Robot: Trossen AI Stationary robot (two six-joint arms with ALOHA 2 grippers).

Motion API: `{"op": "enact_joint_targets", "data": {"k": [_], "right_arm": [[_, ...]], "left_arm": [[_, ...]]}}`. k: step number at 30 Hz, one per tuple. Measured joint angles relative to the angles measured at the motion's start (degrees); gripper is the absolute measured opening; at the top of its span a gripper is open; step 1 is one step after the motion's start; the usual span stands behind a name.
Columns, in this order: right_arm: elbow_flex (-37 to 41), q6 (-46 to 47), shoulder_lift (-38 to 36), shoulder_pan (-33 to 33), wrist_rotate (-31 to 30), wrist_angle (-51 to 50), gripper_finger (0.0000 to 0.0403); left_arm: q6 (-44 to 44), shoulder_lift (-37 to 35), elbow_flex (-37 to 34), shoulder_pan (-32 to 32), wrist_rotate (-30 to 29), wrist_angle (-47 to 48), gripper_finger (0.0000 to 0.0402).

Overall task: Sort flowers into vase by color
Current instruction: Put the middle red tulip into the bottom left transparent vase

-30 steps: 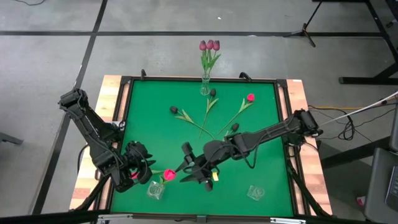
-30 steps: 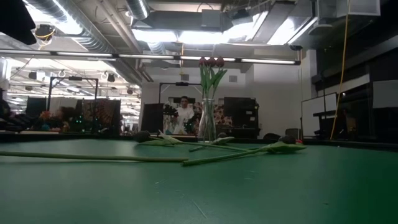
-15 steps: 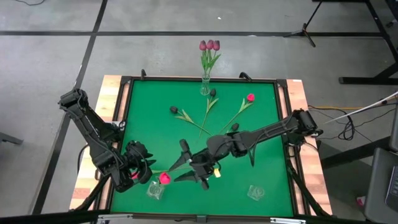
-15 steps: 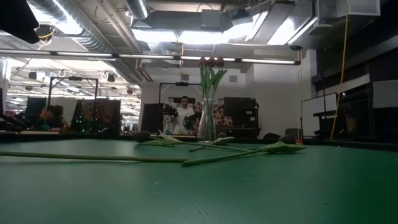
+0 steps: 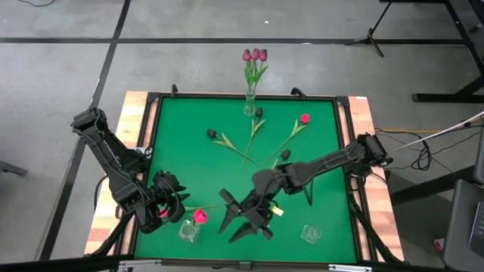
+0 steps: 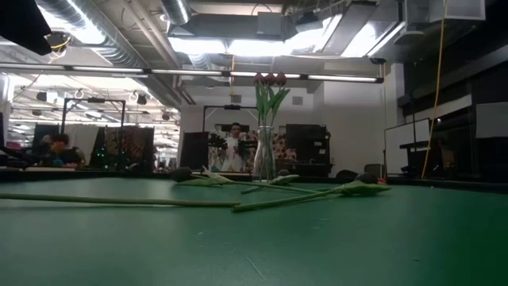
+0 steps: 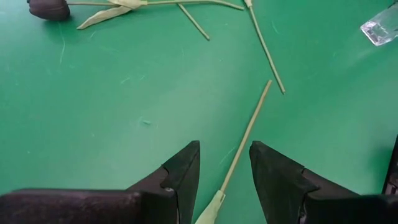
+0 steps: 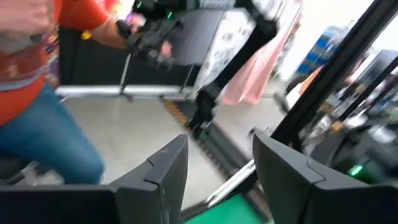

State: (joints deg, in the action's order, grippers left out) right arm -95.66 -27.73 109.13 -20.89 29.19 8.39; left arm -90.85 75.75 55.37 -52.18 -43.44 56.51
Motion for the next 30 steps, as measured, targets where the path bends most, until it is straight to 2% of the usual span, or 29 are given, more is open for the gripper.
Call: {"op": "enact_joint_targets", "data": {"k": [15, 22, 30], "right_arm": [[0.0, -0.9, 7.7, 1.6, -0.2, 13.9, 0.0182], [0.1, -1.3, 8.9, 4.1, -4.3, 18.0, 0.0182], [0.0, -0.9, 8.8, 4.8, -1.0, 23.9, 0.0182]], "left_arm": [[0.0, 0.0, 0.0, 0.0, -0.9, -0.1, 0.0137], [-0.1, 0.0, 0.0, 0.0, -1.4, -0.2, 0.0137], [0.0, 0.0, 0.0, 0.0, -4.7, 0.0, 0.0137]]}}
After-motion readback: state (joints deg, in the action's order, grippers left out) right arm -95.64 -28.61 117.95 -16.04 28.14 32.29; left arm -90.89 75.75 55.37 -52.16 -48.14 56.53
